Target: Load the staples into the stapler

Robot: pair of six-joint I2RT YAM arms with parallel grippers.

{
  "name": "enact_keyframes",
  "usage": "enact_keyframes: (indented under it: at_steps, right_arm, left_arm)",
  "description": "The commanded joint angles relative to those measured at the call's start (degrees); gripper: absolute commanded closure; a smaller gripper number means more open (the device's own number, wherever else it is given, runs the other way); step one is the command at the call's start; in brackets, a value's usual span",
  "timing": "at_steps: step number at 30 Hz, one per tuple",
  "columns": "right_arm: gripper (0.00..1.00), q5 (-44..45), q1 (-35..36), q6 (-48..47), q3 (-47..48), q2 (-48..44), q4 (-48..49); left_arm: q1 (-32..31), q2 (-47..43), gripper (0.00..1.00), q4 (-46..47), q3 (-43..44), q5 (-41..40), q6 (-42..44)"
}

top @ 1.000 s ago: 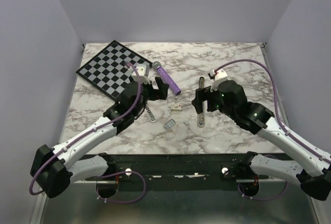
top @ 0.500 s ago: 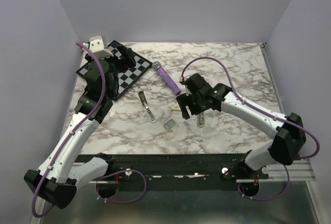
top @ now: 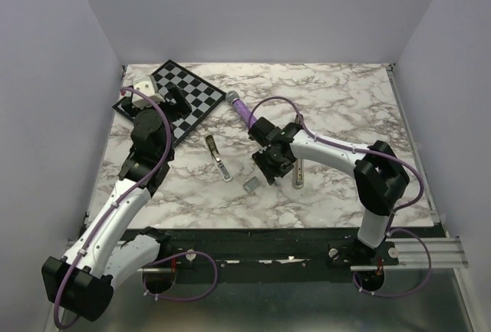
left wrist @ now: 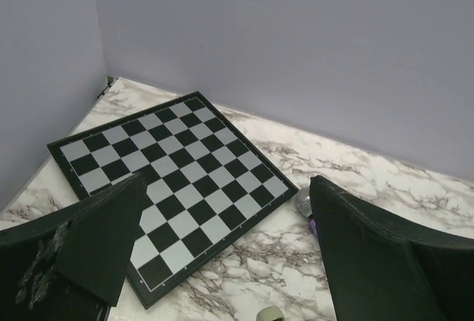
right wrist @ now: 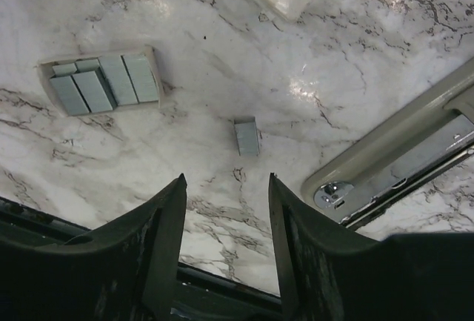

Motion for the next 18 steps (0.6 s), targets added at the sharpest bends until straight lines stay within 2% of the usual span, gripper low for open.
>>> enact_keyframes:
  at_steps: [1, 3, 18]
  right_arm:
    - [0.47, 0.5, 0.4, -2.0, 3.2, 3.6, -1.3]
    - [0.51, 0.8, 0.4, -2.3, 3.5, 5.2, -0.6]
    - [0.57, 3.5, 0.4, -4.5, 5.5, 10.9, -0.4]
  left_arm:
    - [0.2, -2.0, 0.01, 6.7, -1.1, -4.4, 3.6]
    - [0.2, -2.4, 0.01, 6.7, -1.0, -4.2, 3.8]
    - [0.2, -3.2, 0.01, 8.2, -2.0, -2.9, 4.0]
